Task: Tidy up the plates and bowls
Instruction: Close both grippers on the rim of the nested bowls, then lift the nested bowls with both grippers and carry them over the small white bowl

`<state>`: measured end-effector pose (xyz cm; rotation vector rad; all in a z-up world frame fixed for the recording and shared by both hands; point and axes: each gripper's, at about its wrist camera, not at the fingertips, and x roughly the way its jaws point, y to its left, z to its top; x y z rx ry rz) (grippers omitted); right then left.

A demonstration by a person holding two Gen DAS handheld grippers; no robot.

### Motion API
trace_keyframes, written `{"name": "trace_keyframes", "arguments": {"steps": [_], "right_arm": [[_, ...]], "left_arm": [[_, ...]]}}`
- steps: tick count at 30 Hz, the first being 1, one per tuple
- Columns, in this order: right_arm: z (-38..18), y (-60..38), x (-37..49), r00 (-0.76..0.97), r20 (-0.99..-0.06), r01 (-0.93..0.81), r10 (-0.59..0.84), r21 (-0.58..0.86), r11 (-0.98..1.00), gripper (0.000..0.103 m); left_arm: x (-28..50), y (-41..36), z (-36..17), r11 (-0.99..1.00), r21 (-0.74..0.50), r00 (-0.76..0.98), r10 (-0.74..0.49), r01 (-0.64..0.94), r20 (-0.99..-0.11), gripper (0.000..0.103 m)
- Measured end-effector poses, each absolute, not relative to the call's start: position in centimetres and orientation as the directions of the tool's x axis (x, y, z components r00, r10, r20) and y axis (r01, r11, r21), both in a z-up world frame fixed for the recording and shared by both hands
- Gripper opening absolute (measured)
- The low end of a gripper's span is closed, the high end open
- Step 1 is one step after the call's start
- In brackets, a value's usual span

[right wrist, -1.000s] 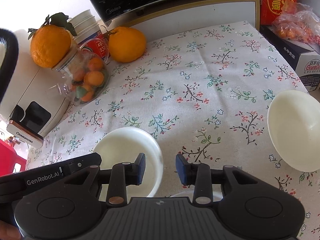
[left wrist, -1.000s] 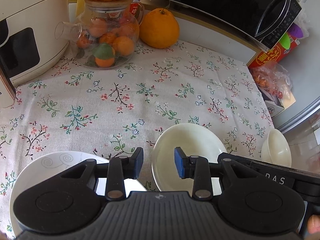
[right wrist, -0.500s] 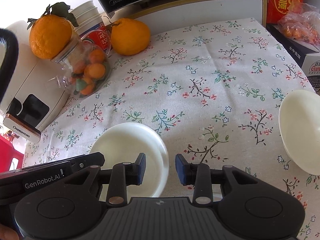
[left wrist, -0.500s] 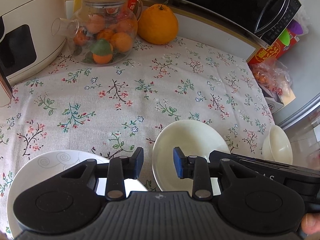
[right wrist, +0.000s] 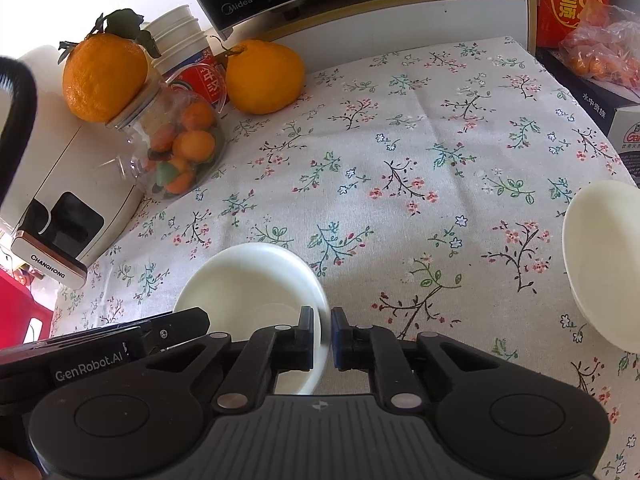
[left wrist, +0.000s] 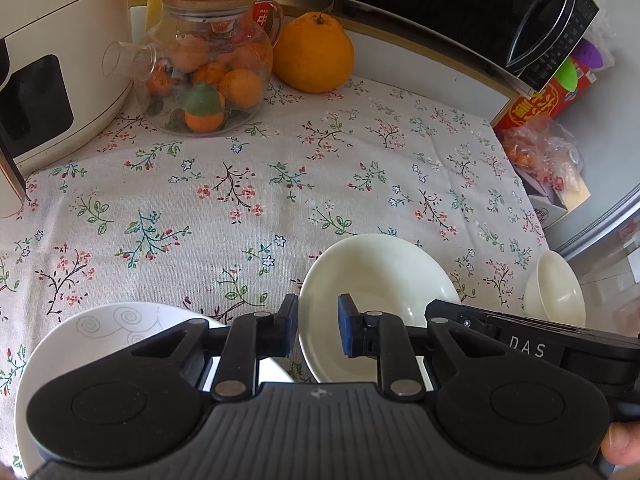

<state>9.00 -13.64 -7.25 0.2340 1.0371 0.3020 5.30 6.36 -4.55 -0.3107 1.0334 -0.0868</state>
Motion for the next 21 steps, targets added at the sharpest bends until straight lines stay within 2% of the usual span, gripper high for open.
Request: {"name": "trace_keyframes", "arguments": {"steps": [21], "right_arm": [[-3.6, -15.8, 7.3, 0.574, -0.729, -0.120, 0.373, 0.376, 0.919, 0.007]], "left_arm": [[3.7, 5.0, -1.2, 0.946, -0.323, 0.621, -0.247, -0.009, -0.743, 0.018]]}}
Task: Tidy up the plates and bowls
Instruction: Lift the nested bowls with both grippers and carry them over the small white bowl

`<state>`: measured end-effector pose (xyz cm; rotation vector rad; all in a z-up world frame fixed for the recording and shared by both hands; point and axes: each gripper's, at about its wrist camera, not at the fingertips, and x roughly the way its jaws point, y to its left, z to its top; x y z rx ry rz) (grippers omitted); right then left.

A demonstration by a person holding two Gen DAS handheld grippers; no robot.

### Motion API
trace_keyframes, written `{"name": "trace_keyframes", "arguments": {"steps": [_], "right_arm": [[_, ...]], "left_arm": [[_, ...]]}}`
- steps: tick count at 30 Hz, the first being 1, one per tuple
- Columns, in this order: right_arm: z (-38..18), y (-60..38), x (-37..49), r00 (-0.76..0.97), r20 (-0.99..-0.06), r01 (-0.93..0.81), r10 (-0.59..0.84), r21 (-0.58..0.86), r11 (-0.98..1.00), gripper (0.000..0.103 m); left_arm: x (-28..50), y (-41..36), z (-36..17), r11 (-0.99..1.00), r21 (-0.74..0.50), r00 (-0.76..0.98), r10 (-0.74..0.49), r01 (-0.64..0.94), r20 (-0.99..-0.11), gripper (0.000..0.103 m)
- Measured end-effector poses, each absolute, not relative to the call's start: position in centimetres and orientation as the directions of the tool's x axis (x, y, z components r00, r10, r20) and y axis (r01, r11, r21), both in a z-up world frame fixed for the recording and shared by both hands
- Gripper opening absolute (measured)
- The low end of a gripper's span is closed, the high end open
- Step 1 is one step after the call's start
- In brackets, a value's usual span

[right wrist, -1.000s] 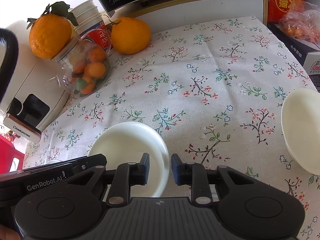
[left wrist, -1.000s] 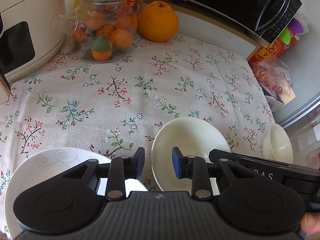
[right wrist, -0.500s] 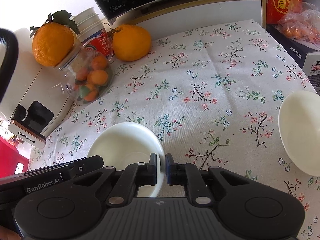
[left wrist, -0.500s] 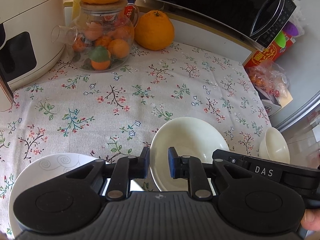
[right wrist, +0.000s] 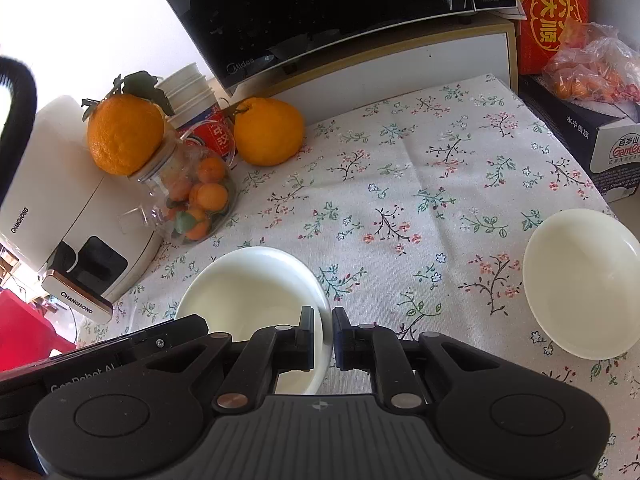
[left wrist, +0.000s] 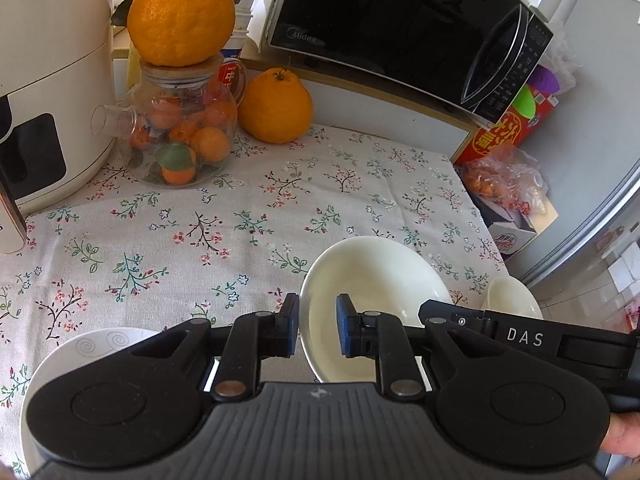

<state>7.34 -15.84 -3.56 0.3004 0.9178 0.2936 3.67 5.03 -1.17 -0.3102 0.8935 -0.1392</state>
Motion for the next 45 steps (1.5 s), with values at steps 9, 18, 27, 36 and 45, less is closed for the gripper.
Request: {"name": "trace_keyframes", "arguments": {"steps": [9, 18, 27, 36, 45], "right_arm": [[-1.6, -18.2, 5.3, 0.612, -0.702, -0.107, 0.365, 0.383, 0.917, 0.007], [-0.5, -20.7, 3.3, 0.632, -0.696, -0.087, 0.340, 0.372, 0.924, 0.009], [-1.1, -22.4, 1.8, 0.611, -0.726, -0.066, 0.315, 0.349, 0.935, 0.010], [-2.7, -22.7, 1.0, 0.561, -0.773, -0.056, 0.296, 0.321, 0.945, 0.010], [-3.7, -22.4, 1.0, 0.526, -0.800, -0.056, 0.288, 0.306, 0.950, 0.011]], "left_arm": [[2.1, 3.2, 0.3, 0.941, -0.335, 0.630, -0.284, 0.040, -0.723, 0.018], [0.7, 0.7, 0.5, 0.939, -0.332, 0.598, -0.317, 0.090, -0.736, 0.017], [-0.2, -1.3, -0.2, 0.944, -0.308, 0.550, -0.320, 0.119, -0.771, 0.017], [-0.7, -2.6, -1.3, 0.958, -0.252, 0.505, -0.287, 0.138, -0.814, 0.018], [-0.8, -3.0, -1.5, 0.961, -0.231, 0.491, -0.277, 0.154, -0.826, 0.024]]}}
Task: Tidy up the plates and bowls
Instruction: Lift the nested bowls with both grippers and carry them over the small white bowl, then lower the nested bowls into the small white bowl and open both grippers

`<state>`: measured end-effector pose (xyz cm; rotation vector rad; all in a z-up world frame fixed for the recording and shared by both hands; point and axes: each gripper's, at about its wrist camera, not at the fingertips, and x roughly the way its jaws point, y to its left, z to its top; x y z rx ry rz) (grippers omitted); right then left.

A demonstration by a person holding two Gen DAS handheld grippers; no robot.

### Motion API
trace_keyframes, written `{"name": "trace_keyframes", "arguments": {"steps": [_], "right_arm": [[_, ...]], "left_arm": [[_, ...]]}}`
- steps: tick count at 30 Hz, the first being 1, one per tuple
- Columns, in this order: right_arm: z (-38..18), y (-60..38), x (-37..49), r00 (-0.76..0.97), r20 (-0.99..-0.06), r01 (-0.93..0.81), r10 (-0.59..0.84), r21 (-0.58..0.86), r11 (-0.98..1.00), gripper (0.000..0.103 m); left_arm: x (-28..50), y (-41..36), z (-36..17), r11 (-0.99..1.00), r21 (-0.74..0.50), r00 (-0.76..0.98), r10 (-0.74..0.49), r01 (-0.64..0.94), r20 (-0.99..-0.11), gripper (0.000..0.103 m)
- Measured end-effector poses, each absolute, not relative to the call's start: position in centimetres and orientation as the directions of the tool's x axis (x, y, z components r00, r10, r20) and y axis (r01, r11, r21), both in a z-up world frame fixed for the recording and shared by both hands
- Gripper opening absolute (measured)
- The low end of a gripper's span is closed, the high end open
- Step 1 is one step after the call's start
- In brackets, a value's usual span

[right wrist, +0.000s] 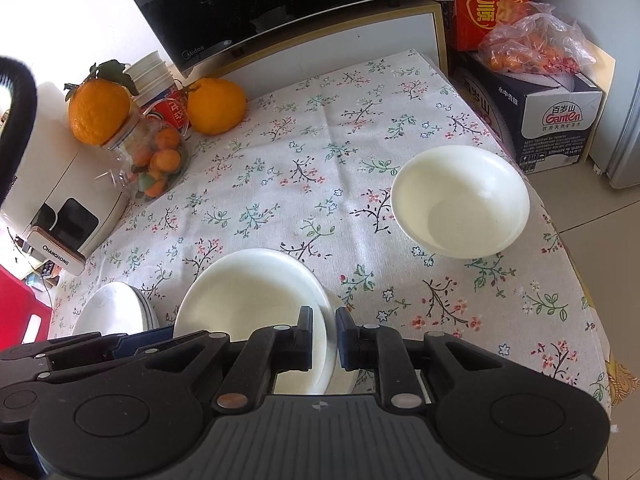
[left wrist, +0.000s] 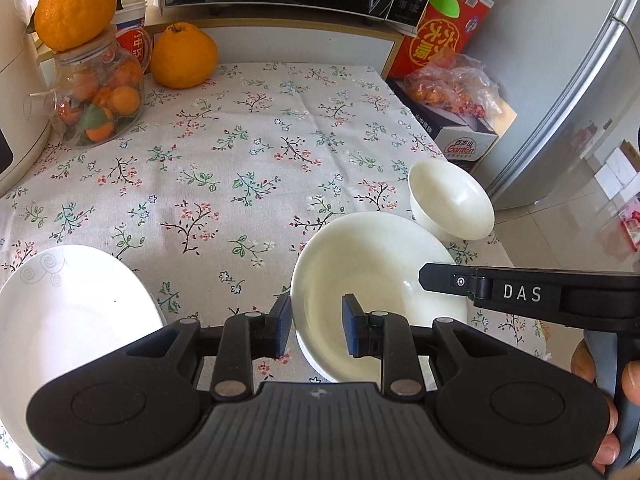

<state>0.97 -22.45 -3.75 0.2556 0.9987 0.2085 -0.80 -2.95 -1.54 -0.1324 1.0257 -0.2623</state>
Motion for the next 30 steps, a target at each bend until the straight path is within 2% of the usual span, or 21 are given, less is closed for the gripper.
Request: {"name": "trace_keyframes", "arguments": {"steps": [3, 5, 11, 24, 30], "right_arm": [[-3.8, -22.4, 1.1, 0.524, -0.802, -0.054, 0.287, 0.305, 0.951, 0.012], [-3.9, -22.5, 1.2, 0.523, -0.805, -0.049, 0.281, 0.300, 0.953, 0.018], [-3.7, -22.9, 1.2, 0.541, -0.798, -0.037, 0.266, 0.293, 0.955, 0.022], [-3.2, -24.2, 1.7, 0.573, -0.774, -0.004, 0.270, 0.326, 0.945, 0.022], [-2.6, -26.9, 2.2, 0.610, -0.752, 0.064, 0.250, 0.361, 0.930, 0.023]], "left_arm": [[-0.7, -3.0, -1.7, 0.961, -0.227, 0.486, -0.275, 0.157, -0.829, 0.026], [-0.7, -3.0, -1.7, 0.962, -0.224, 0.486, -0.273, 0.157, -0.830, 0.026], [-0.4, -2.4, -1.5, 0.964, -0.227, 0.497, -0.264, 0.136, -0.826, 0.030], [0.7, -2.5, -0.9, 0.962, -0.255, 0.534, -0.266, 0.096, -0.802, 0.030], [1.5, -3.5, -0.6, 0.954, -0.284, 0.556, -0.288, 0.097, -0.780, 0.031]]}}
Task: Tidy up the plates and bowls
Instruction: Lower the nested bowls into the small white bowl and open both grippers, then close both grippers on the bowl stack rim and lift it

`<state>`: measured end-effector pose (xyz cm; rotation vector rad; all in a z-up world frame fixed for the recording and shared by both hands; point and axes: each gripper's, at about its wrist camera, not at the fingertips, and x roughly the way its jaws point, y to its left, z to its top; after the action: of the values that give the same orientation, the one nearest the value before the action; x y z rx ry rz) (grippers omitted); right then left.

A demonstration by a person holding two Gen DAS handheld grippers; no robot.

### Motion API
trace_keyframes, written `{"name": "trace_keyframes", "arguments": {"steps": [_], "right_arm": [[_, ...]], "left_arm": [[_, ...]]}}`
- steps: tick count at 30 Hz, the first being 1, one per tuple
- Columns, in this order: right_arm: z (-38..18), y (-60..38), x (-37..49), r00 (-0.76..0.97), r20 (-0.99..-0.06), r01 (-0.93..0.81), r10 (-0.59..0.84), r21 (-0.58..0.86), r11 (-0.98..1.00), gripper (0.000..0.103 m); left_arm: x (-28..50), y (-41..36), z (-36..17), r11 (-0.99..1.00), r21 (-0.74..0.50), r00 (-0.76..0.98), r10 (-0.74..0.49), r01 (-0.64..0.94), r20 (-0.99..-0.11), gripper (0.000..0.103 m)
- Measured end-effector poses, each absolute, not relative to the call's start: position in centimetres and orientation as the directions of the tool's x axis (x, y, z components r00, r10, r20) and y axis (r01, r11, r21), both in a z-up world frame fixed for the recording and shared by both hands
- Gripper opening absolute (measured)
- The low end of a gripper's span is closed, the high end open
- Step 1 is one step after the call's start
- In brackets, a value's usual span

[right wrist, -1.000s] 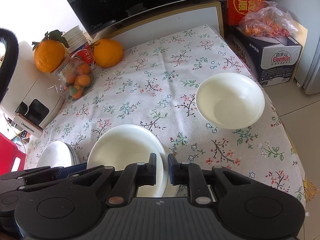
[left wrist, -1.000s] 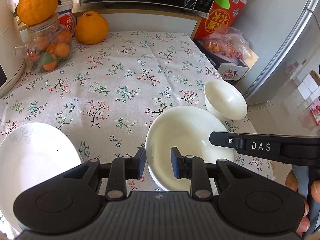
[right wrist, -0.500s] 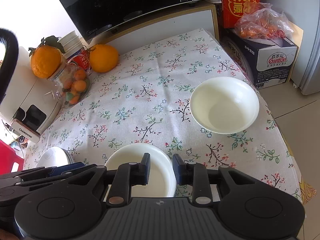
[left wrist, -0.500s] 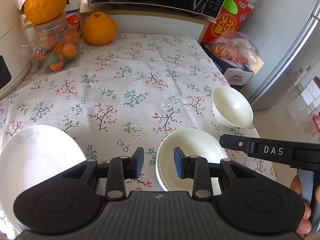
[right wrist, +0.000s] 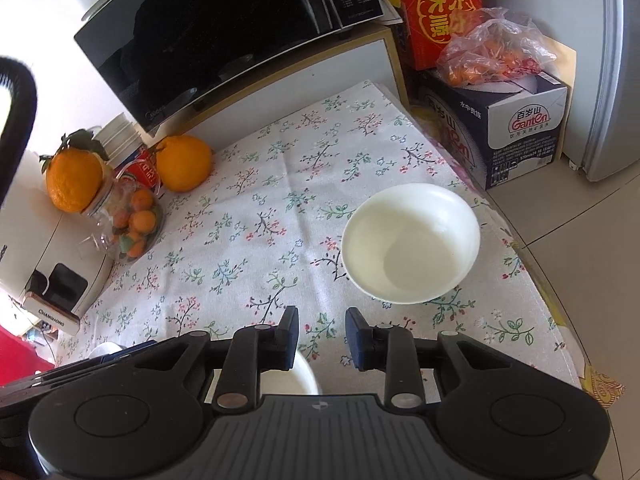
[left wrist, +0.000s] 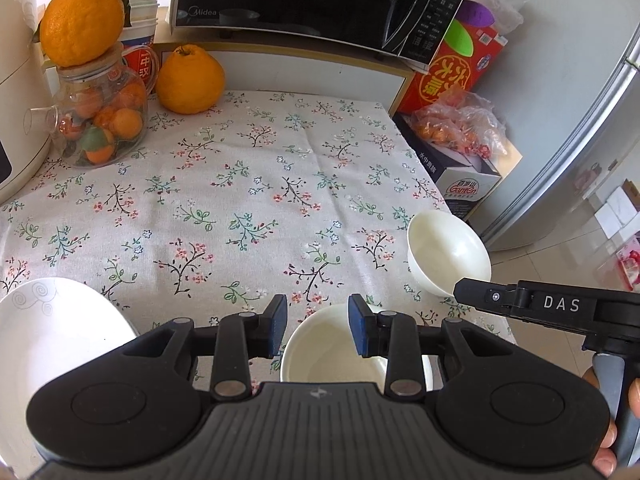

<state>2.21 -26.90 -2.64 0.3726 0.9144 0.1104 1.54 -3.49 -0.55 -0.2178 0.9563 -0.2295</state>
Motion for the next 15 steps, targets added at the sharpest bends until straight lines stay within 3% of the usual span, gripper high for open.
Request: {"name": "trace_keyframes", "arguments": {"steps": [8, 15], "right_arm": [[-2.5, -32.1, 3.1, 0.657, -0.735, 0.211, 0.167, 0.393, 0.895, 0.029], [-3.5, -35.0, 3.8, 0.656, -0.746, 0.292, 0.114, 0.390, 0.873, 0.030]], "left_arm": [[3.4, -6.0, -0.7, 0.935, -0.335, 0.569, -0.337, 0.113, -0.750, 0.041], [5.5, -8.9, -2.3, 0.932, -0.342, 0.542, -0.351, 0.121, -0.764, 0.043]]}}
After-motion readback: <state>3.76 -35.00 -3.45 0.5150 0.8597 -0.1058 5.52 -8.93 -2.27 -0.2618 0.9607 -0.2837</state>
